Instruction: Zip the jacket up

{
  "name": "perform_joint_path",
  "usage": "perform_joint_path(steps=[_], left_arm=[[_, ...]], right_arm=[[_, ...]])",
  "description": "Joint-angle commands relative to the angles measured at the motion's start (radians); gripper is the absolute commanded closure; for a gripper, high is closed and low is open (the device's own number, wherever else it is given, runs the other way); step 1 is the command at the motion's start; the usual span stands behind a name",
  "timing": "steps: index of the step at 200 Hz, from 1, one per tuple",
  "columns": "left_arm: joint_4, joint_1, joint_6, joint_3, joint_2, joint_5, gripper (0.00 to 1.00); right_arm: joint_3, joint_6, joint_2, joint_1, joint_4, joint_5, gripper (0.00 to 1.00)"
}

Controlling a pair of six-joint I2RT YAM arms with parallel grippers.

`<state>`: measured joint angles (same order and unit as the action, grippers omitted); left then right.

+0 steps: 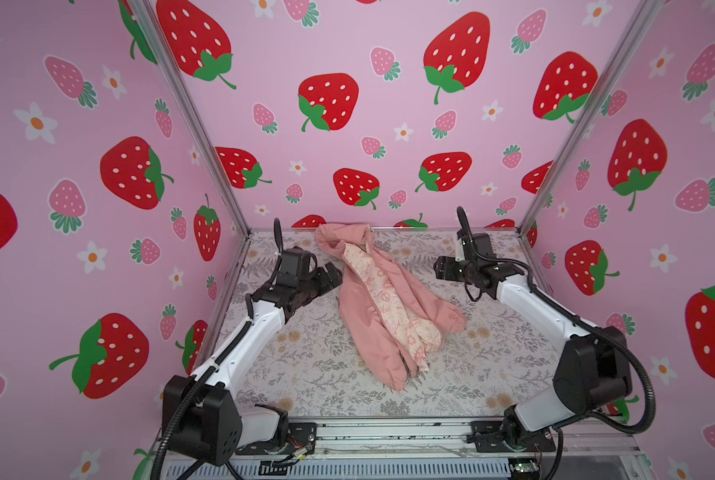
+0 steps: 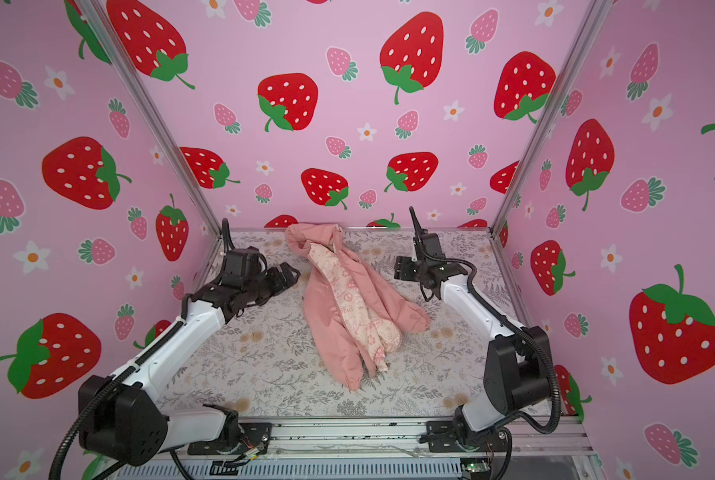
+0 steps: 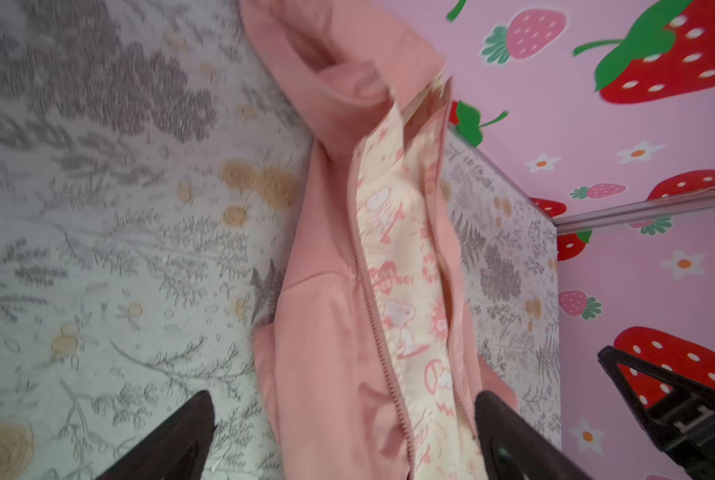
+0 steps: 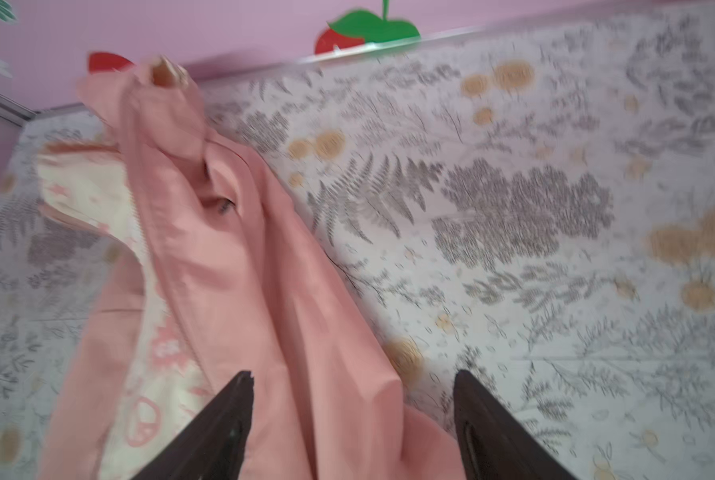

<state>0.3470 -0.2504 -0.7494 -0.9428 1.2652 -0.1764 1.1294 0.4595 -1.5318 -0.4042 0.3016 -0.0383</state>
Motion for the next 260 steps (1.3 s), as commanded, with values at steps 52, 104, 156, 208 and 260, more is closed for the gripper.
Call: perform_joint_path(steps=[52,104,156,208,260], left_arm=[[-0.309,-0.106,-0.213,0.29,0.004,-0.119,0.01],[-0.433,-0.147,-0.229,0.291,0.164,-0.149,0.09],[-0.515,-0.144,-0.237,0.281,0.259,-0.172,0.68],[-0.216,-0.006,-0.093,0.214,-0.023,-0.051,1.0],[0.121,0.193,0.099,-0.018,-0.1,-0.034,1.0]], right_arm=[[-0.174,0.034,-0.082,0.016,-0.244,-0.208,0.23],[-0.122,0.066,-0.231,0.015,-0.321,-0.247,0.25],[-0.1,0.1,-0.318,0.002,-0.376,-0.278,0.44],[-0.15,0.099,-0.129,0.087,-0.334,-0.243,1.0],[-0.129,0.084,0.174,0.238,-0.172,-0.155,1.0]])
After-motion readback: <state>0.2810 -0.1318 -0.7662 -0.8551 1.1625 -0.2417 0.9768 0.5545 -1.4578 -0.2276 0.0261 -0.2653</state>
